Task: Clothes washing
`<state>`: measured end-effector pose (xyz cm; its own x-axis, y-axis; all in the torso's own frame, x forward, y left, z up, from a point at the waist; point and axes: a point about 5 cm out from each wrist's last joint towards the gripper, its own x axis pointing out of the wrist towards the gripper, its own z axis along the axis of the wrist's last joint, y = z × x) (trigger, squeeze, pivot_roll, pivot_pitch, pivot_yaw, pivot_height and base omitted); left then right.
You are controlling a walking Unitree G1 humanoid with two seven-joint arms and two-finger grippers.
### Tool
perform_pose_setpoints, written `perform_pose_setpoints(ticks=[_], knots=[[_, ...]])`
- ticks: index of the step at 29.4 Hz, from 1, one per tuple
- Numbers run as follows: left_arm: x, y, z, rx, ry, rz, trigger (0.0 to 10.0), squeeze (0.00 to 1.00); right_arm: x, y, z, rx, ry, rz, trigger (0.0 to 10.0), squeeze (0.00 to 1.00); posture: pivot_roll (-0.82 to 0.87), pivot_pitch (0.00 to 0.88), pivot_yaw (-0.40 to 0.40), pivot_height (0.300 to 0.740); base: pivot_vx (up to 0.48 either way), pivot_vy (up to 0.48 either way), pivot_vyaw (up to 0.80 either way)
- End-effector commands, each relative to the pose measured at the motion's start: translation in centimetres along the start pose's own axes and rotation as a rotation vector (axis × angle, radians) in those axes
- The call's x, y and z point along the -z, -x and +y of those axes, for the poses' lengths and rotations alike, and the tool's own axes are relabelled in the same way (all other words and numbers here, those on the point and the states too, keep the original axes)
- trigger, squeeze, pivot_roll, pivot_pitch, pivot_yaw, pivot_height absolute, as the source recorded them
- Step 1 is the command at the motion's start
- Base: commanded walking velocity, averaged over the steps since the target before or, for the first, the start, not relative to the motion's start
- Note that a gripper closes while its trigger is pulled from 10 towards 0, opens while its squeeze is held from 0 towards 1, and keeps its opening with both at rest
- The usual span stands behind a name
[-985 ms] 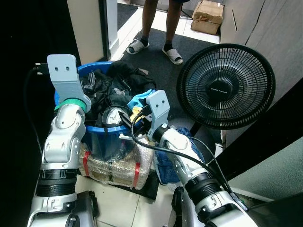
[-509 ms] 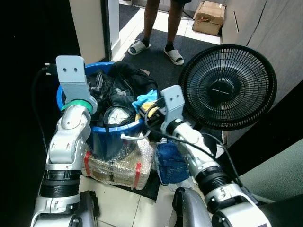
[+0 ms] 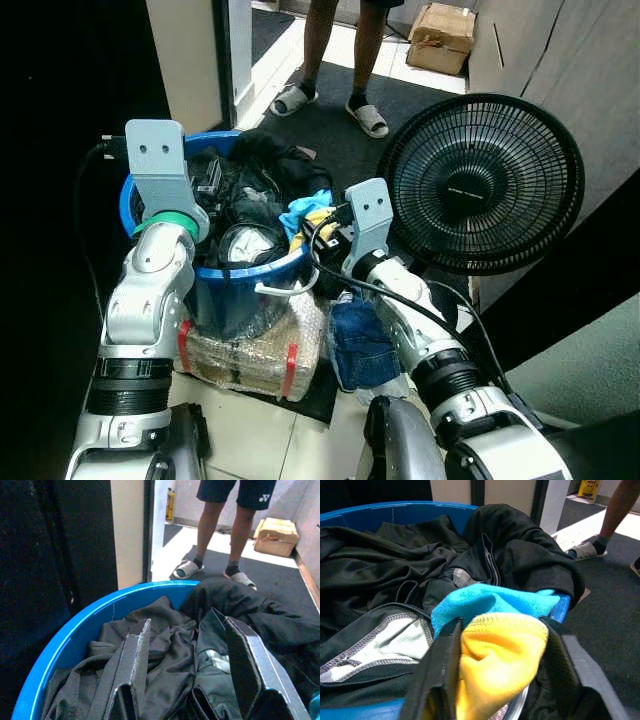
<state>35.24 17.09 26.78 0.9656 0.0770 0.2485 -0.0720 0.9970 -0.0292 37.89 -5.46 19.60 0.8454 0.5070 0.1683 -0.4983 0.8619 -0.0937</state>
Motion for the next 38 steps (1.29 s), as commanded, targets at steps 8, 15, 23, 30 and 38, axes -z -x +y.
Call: perform_pose_setpoints(ticks=[8,15,23,30,38], knots=[[0.5,0.2,-0.3,0.006,0.005,0.023,10.0,0.0,1.4,0.7,-0.5,0.028,-0.053,0.043,0.0,0.0,0.13,0.182,-0.068,0.51,0.0,0.0,0.0],[0.6,0.2,-0.4,0.011,0.004,0.026,10.0,0.0,0.2,1.0,-1.0,0.036,-0.068,-0.022,0.0,0.0,0.12,0.177,-0.056,0.51,0.0,0.0,0.0],[0.6,1.9,-0.8,0.083,0.006,0.032,10.0,0.0,-5.8,1.9,-2.2,0.115,-0.003,-0.324,5.3,0.0,0.12,0.165,-0.04,0.51,0.0,0.0,0.0],[-1.3,3.1,-3.2,0.231,-0.028,-0.08,10.0,0.0,-13.8,3.0,-3.9,0.206,0.14,-0.623,10.0,0.0,0.12,0.155,-0.03,0.51,0.0,0.0,0.0],[-4.6,2.2,-4.6,0.278,0.037,-0.194,10.0,0.0,-21.8,4.6,-3.8,0.182,0.225,-0.881,10.0,0.0,0.11,0.135,-0.026,0.51,0.0,0.0,0.0]])
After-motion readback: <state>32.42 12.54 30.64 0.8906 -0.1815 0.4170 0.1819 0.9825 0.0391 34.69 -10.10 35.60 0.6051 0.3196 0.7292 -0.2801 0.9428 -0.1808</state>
